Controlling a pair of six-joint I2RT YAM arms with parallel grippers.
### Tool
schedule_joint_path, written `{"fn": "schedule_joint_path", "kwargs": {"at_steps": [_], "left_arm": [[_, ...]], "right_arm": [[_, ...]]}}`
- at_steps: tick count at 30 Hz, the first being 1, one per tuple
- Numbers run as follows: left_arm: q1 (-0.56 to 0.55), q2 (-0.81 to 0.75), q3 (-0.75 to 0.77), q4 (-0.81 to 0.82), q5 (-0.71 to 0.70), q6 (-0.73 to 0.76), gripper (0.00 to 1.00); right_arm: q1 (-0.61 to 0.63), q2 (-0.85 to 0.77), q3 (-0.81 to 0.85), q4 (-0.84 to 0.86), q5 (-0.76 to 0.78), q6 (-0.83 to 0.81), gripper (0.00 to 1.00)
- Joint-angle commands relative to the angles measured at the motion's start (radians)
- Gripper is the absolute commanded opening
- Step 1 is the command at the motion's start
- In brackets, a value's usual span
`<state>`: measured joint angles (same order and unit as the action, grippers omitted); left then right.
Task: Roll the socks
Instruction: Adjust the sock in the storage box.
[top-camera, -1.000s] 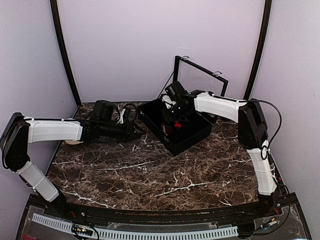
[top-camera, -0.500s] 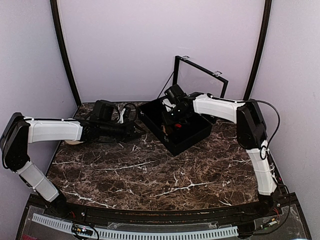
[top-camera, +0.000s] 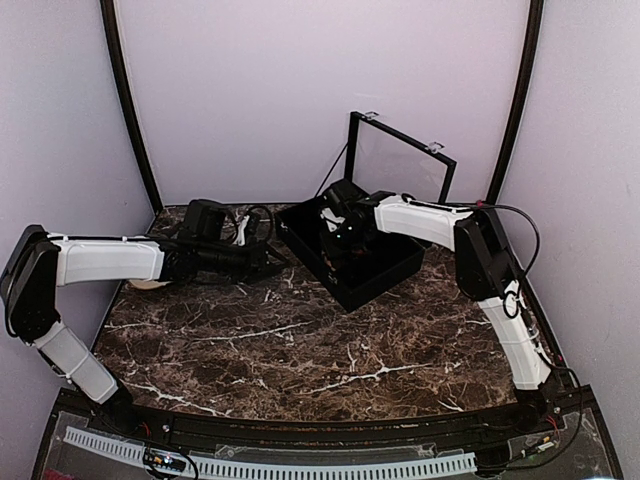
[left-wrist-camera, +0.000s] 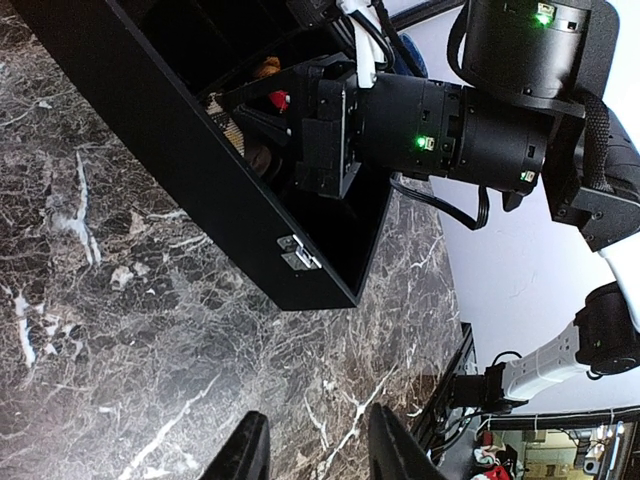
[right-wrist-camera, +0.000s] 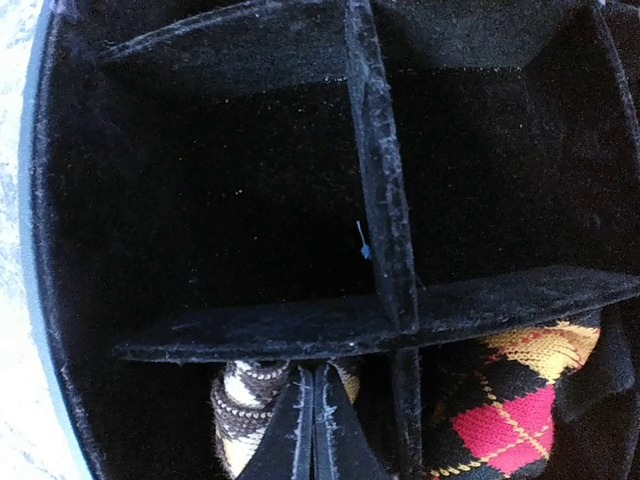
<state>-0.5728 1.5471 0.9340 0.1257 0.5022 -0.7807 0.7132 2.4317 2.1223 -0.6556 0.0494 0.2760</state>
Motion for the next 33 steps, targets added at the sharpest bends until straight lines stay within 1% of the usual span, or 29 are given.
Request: {"fn": "schedule_joint_path", "kwargs": {"at_steps": [1,8,18,20,24,28,33], "left_arm": [[0.010,0.008,0.020,0.009,0.026,0.017,0.37],[0.015,0.019,0.024,0.012,0.033,0.019,0.36],[0.014,-0.003,0.010,0.017,0.019,0.015,0.37],[0.015,-0.013,0.005,0.020,0.013,0.014,0.37],[0.015,-0.031,-0.003,0.016,-0.012,0.020,0.36],[0.014,-0.043,0.004,0.003,-0.040,0.036,0.36],[0.015,-0.055,0.033,-0.020,-0.077,0.060,0.37]], "right_arm": [[-0.004,0.042,0.028,-0.053,0.003,0.022,0.03],[-0.015,0.087,0.073,-0.108,0.019,0.026,0.03],[-0.023,0.090,0.041,-0.128,0.041,0.027,0.04],[-0.023,0.073,0.037,-0.115,0.044,0.022,0.07],[-0.021,0.003,0.004,-0.038,0.039,0.000,0.17],[-0.018,-0.066,-0.021,0.014,0.048,-0.023,0.25],[-0.011,-0.128,-0.036,0.036,0.099,-0.048,0.31]]}}
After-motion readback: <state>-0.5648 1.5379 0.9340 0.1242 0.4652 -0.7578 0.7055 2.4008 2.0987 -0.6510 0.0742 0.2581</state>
